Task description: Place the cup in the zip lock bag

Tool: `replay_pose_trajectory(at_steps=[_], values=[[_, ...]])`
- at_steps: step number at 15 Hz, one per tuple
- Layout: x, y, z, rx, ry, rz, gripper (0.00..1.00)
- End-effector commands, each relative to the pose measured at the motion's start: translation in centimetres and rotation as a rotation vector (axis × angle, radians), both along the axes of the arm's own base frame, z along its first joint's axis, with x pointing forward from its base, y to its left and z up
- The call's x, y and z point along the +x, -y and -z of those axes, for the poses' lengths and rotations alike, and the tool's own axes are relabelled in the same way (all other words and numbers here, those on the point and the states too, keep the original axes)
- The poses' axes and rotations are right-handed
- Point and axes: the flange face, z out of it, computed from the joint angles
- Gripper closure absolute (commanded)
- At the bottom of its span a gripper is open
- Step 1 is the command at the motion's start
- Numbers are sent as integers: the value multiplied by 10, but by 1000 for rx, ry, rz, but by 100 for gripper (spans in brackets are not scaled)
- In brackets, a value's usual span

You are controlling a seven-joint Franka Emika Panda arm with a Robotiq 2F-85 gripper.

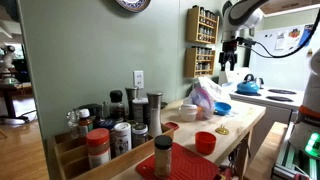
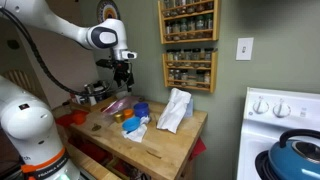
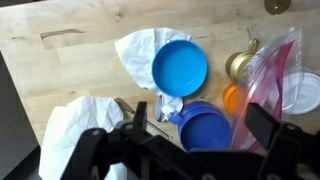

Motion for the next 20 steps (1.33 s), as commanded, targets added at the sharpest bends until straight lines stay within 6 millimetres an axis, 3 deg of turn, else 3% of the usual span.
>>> replay_pose_trajectory(at_steps=[1, 4, 6, 12, 13, 14, 16, 20], values=[[0, 0, 0, 0, -1, 0, 0], [0, 0, 0, 0, -1, 0, 0], [-2, -15, 2, 17, -8, -20, 0], [0, -103, 12, 67, 5, 42, 0], [-2, -115, 15, 63, -5, 57, 5], [-2, -124, 16, 78, 6, 72, 26], [1, -139, 20, 115, 52, 109, 30], [9, -149, 42, 149, 117, 145, 62]])
